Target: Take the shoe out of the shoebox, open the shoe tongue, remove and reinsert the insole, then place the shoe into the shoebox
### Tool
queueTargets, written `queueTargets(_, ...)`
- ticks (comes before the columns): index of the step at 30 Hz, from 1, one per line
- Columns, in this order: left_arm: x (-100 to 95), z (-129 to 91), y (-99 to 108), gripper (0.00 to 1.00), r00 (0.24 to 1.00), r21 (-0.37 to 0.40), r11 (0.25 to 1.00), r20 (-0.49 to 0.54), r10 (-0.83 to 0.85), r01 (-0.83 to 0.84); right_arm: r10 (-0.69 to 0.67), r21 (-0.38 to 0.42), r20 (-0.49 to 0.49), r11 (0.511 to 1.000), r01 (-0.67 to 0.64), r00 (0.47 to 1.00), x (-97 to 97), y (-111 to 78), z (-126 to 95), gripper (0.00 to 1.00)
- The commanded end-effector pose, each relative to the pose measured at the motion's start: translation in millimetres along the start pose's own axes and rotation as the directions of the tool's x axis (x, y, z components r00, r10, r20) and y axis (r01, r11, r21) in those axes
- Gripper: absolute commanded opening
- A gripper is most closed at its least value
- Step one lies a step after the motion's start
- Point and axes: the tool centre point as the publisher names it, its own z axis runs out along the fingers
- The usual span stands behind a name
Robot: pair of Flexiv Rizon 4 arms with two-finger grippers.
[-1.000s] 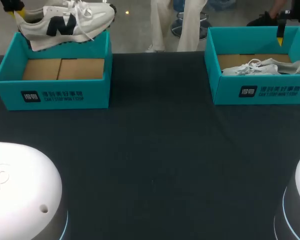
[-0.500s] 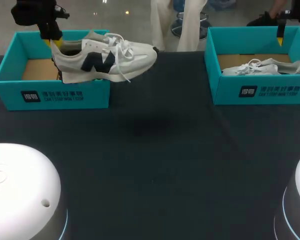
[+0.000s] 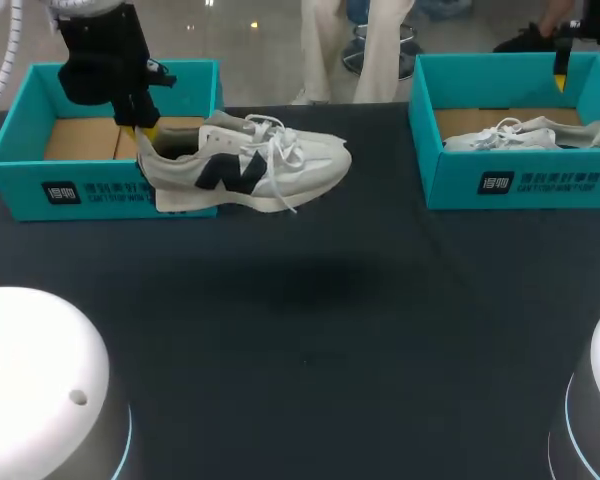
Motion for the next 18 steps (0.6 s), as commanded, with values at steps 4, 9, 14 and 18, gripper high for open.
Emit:
queueTargets(4,1.6,-1,-3,0.0,1.0,-0.019,1.0,0.004,0.001,-0.001,0.001,0.001,0.0,1.0,-0.001,1.0,0.2,0.6,0,1.0)
queueTargets(9,1.6,-1,-3,0.0,1.0,-0.019,1.0,0.004,0.001,-0.001,0.001,0.001,0.0,1.0,-0.001,1.0,0.2,0.6,0,1.0)
queueTargets(14,1.6,-1,-3,0.0,1.0,-0.019,1.0,0.004,0.001,-0.001,0.001,0.001,0.0,1.0,-0.001,1.0,0.2,0.6,0,1.0)
queueTargets(18,-33.7,7,-20,0.0,0.999,-0.034,0.999,-0.016,-0.035,0.034,0.001,0.001,0.0,1.0,-0.001,1.0,0.2,0.6,0,1.0)
